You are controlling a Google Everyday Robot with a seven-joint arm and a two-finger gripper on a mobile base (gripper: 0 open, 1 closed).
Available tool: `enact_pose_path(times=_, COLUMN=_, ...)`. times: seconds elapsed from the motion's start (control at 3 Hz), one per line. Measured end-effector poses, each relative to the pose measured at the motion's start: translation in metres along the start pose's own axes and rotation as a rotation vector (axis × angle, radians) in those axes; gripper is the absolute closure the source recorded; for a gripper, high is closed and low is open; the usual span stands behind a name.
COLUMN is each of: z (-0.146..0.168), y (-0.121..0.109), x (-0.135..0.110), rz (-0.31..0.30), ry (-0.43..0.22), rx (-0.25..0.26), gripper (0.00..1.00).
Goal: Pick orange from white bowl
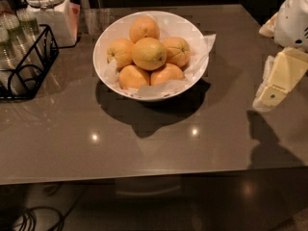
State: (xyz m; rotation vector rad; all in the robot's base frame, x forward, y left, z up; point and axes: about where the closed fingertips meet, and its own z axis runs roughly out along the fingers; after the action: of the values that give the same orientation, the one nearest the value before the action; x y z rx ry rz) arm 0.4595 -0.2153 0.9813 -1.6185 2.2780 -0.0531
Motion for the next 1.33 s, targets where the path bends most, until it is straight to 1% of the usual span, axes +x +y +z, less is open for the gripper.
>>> enact_pose_path(times=0.33, z=0.009, y=-0.029, x=-0.029, rz=0.029, ry=-0.102, rx=-0.008, gripper=0.00)
enact_pose_path(times=0.67, z=0.027, y=-0.056, x=-0.065, rz=0.040, ry=-0.205, rx=-0.039, gripper=0.00)
enact_pose_path(times=1.0, z=0.028, y=-0.058, x=-0.067, rz=0.042, ry=-0.213, rx=-0.040, gripper=0.00)
enact_pose_path(times=1.33, z=0.032, y=-0.059, x=-0.068, rz=0.067, ry=-0.233, rx=-0.032, gripper=0.00)
